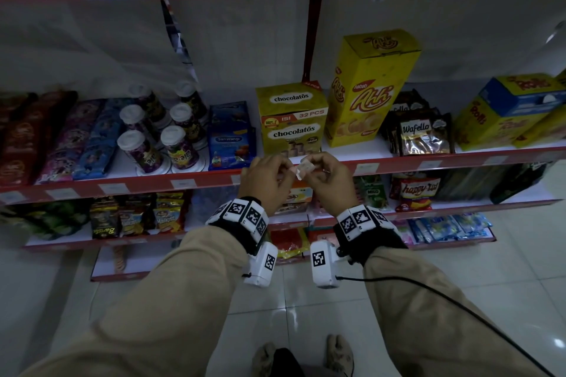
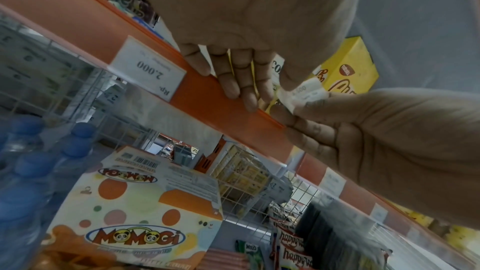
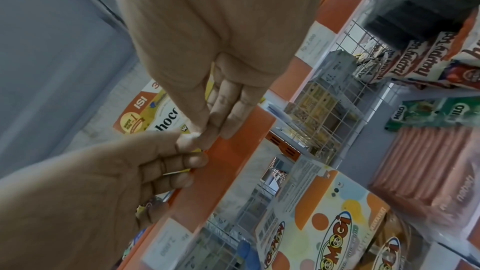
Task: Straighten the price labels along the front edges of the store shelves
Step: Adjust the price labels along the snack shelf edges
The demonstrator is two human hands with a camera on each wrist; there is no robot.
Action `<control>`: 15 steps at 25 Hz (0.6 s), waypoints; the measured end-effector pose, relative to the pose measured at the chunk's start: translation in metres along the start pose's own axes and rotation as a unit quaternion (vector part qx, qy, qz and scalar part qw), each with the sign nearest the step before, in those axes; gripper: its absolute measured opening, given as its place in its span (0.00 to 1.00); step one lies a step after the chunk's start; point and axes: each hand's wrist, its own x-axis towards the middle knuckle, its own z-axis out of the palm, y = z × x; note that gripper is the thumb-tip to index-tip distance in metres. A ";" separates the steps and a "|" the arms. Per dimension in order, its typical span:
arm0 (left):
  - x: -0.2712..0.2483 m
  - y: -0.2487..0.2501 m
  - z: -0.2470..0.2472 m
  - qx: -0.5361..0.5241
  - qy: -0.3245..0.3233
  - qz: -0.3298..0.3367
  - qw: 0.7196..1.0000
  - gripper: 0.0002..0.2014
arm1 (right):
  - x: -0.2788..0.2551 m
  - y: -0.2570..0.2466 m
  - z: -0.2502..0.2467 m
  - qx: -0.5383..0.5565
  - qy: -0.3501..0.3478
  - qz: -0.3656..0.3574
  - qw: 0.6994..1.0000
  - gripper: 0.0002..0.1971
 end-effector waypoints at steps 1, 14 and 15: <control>0.000 0.000 0.000 0.006 0.002 0.002 1.000 0.07 | 0.000 0.000 0.000 -0.001 -0.004 -0.005 1.000 0.06; -0.001 0.002 -0.010 0.108 -0.014 0.036 0.993 0.08 | 0.023 -0.015 -0.029 -0.291 -0.028 -0.111 0.950 0.07; -0.002 0.002 -0.009 0.108 -0.016 0.033 0.994 0.10 | 0.023 -0.014 -0.028 -0.280 -0.011 -0.117 0.953 0.06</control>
